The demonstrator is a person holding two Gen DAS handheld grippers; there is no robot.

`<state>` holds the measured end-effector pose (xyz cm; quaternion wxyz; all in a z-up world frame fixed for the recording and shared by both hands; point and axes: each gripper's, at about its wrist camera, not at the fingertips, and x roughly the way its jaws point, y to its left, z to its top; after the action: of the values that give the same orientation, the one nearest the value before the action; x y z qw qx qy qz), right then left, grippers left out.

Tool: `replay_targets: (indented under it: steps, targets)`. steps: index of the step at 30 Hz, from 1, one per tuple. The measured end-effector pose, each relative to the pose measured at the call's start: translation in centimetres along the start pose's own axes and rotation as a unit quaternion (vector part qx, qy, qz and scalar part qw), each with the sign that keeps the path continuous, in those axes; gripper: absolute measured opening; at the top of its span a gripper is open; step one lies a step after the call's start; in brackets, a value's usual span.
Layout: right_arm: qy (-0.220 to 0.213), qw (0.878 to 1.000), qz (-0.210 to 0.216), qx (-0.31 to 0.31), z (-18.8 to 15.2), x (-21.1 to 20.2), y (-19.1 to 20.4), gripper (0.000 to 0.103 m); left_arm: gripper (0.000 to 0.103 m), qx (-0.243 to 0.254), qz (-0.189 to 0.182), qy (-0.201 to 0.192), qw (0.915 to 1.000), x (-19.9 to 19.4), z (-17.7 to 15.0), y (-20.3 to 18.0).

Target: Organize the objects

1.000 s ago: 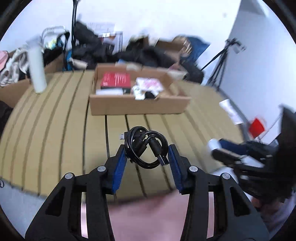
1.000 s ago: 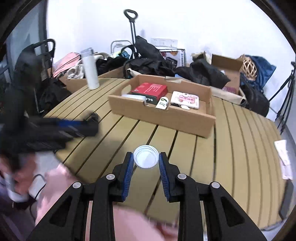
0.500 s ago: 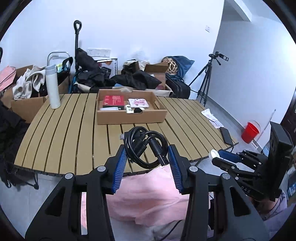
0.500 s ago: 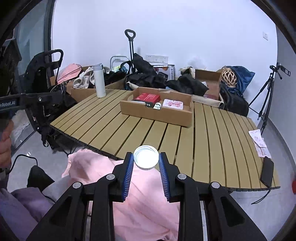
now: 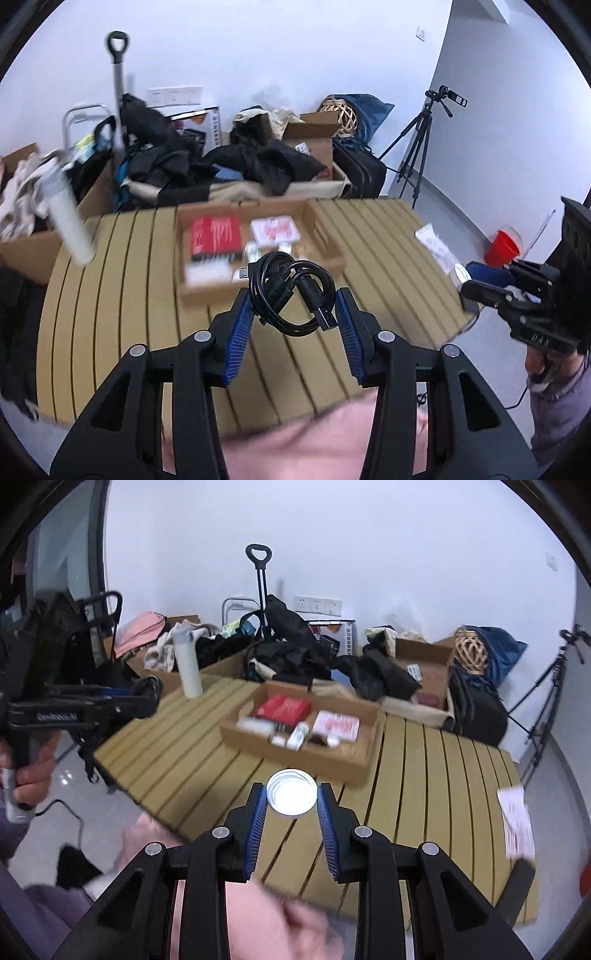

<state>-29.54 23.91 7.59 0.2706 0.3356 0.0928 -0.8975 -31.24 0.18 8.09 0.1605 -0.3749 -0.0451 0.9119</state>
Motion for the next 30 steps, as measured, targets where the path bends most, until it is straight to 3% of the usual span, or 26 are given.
replay_targets:
  steps: [4, 7, 10, 13, 16, 18, 20, 21, 23, 24, 25, 30]
  targets:
    - [0.056, 0.998, 0.028, 0.019, 6.8, 5.8, -4.1, 0.031, 0.041, -0.020, -0.014, 0.040, 0.9989, 7.5, 7.2, 1.6]
    - [0.141, 0.987, 0.063, 0.042, 9.9, 13.5, -6.7, 0.031, 0.041, -0.068, -0.020, 0.119, 0.9904, 16.2, 10.4, 3.8]
    - [0.234, 0.969, 0.058, 0.053, 10.4, 22.6, -8.5, 0.031, 0.041, -0.077, -0.001, 0.186, 0.9794, 24.7, 10.5, 5.3]
    - [0.287, 0.956, 0.036, 0.048, 9.0, 28.8, -9.6, 0.031, 0.041, -0.108, -0.002, 0.253, 0.9616, 31.6, 8.4, 6.7]
    - [0.338, 0.938, 0.026, 0.077, 6.0, 34.1, -10.9, 0.031, 0.042, -0.121, 0.004, 0.278, 0.9531, 34.7, 6.5, 7.2]
    - [0.358, 0.932, 0.011, 0.061, 4.5, 35.4, -10.9, 0.031, 0.049, -0.127, 0.007, 0.279, 0.9519, 34.9, 5.8, 7.4]
    - [0.373, 0.927, -0.022, 0.013, 3.5, 35.9, -9.8, 0.032, 0.087, -0.127, 0.013, 0.281, 0.9512, 34.7, 5.8, 7.6]
    - [0.373, 0.927, -0.026, 0.003, 3.4, 35.8, -9.5, 0.036, 0.088, -0.128, 0.014, 0.281, 0.9512, 34.4, 5.9, 7.7]
    - [0.365, 0.931, -0.019, -0.003, 3.7, 35.1, -8.8, 0.057, 0.088, -0.127, 0.017, 0.271, 0.9541, 32.9, 6.5, 7.9]
    - [0.359, 0.933, -0.017, -0.001, 4.0, 34.6, -8.6, 0.077, 0.088, -0.124, 0.020, 0.266, 0.9558, 31.7, 6.9, 7.9]
    - [0.351, 0.936, -0.017, 0.001, 4.5, 33.9, -8.5, 0.082, 0.089, -0.122, 0.021, 0.264, 0.9565, 31.0, 7.2, 8.0]
    - [0.310, 0.950, -0.012, 0.038, 7.8, 28.2, -8.6, 0.082, 0.097, -0.101, 0.060, 0.253, 0.9602, 24.5, 9.6, 8.4]
